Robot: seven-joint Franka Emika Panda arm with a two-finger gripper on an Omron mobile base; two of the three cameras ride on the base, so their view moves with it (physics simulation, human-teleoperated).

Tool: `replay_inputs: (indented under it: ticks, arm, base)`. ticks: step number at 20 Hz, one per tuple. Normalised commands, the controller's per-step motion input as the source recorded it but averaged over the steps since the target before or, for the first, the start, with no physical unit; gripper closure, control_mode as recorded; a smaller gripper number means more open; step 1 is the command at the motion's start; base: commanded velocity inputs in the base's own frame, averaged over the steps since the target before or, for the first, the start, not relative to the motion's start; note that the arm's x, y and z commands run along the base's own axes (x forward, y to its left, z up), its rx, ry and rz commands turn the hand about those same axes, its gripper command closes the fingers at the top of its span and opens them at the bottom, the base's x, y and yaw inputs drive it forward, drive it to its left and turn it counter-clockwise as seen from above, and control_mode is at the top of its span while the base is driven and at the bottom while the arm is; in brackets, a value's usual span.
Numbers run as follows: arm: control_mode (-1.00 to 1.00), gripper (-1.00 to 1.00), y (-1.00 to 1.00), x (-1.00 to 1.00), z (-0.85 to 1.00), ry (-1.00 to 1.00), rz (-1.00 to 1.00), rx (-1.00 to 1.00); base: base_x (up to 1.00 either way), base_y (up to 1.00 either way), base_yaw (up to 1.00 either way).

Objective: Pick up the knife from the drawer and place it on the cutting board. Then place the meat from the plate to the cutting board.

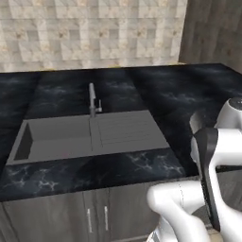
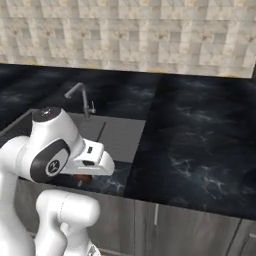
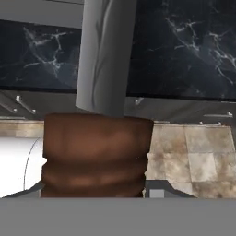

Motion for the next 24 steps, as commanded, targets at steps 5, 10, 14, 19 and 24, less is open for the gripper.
replay_inputs:
  ticks: [5, 10, 14, 19, 24]
  arm:
    - [1.00, 1.00, 0.00, 0.00, 0.00, 0.00, 0.00, 0.00]
    - [1.00, 1.00, 0.00, 0.00, 0.00, 0.00, 0.00, 0.00]
    - [1.00, 1.00, 0.00, 0.00, 0.00, 0.00, 0.00, 0.00]
    - [1.00, 1.00, 0.00, 0.00, 0.00, 0.00, 0.00, 0.00]
    - [1.00, 1.00, 0.00, 0.00, 0.00, 0.00, 0.00, 0.00]
  base:
    - [0.00, 1.00, 0.01]
    - [0.00, 1.00, 0.33]
    - [0.00, 1.00, 0.41]
    - [0.20, 1.00, 0.32]
    - [0.42, 1.00, 0.26]
